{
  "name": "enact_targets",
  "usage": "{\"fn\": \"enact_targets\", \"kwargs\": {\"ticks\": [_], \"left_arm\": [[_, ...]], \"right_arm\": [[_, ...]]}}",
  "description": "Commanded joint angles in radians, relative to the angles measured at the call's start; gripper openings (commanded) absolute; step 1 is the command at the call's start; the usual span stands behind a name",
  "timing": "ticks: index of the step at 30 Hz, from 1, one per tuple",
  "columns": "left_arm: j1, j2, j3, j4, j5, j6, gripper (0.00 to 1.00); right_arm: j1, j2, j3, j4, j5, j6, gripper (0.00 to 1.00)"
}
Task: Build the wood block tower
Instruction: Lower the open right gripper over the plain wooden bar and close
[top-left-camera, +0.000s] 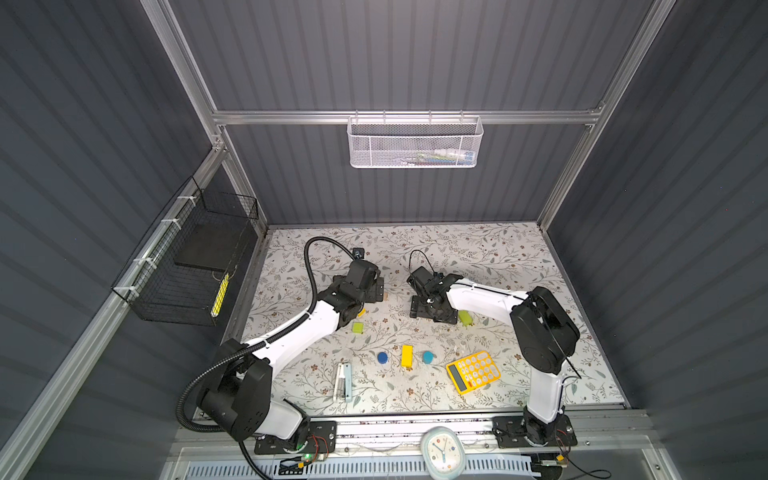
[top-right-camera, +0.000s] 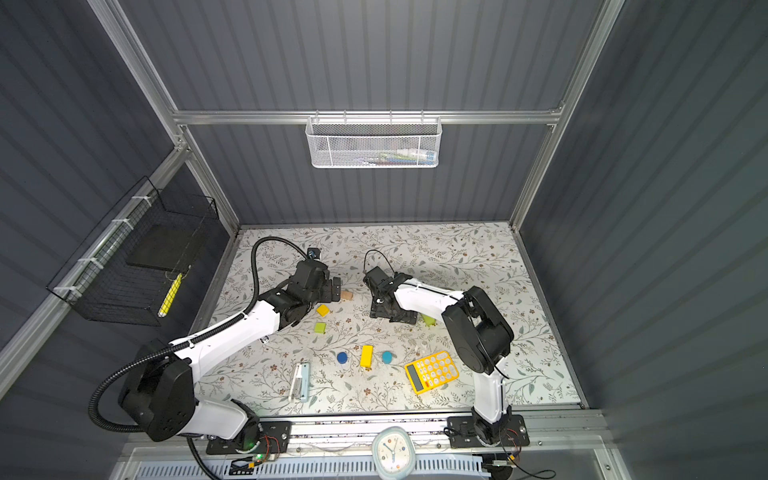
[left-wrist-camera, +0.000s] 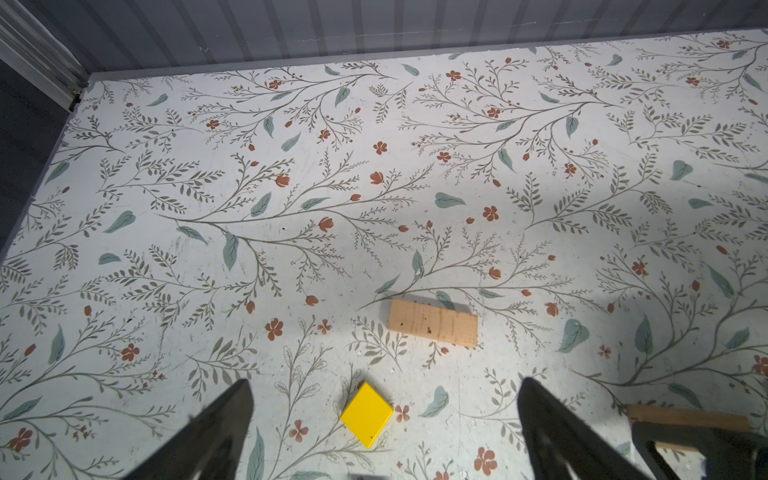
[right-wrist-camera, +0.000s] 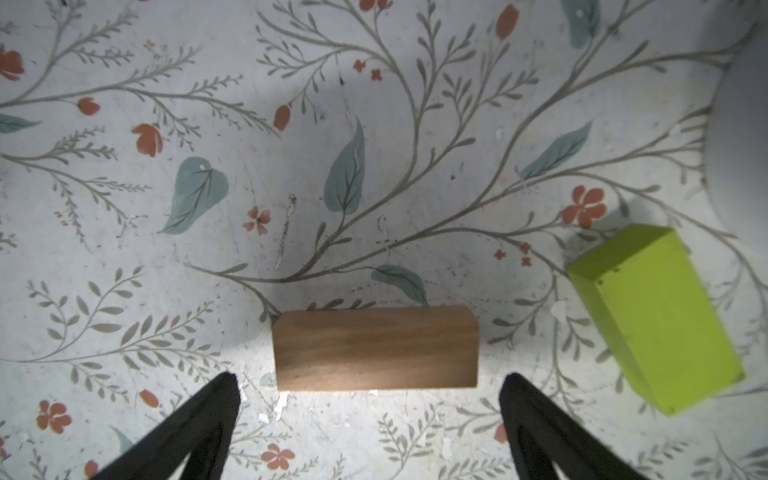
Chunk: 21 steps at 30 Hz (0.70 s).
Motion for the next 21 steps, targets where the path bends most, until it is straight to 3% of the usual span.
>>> {"fn": "enact_targets", "kwargs": {"ticks": [1, 15, 21], "left_arm": [[-0.003, 0.02, 0.009, -0.001, -0.017, 0.022, 0.99], [-0.003, 0.011, 0.004, 0.014, 0.001, 0.029, 0.99], [-0.003, 0.017, 0.004, 0.015, 0.004, 0.029, 0.99]], "right_arm": [[-0.01, 0.018, 0.004, 0.003, 0.01, 0.012, 0.99], [-0.03, 0.049, 0.006, 0.031, -0.03, -0.007, 0.99], [-0.029, 0.054, 0.005, 0.024, -0.026, -0.012, 0.94]]}}
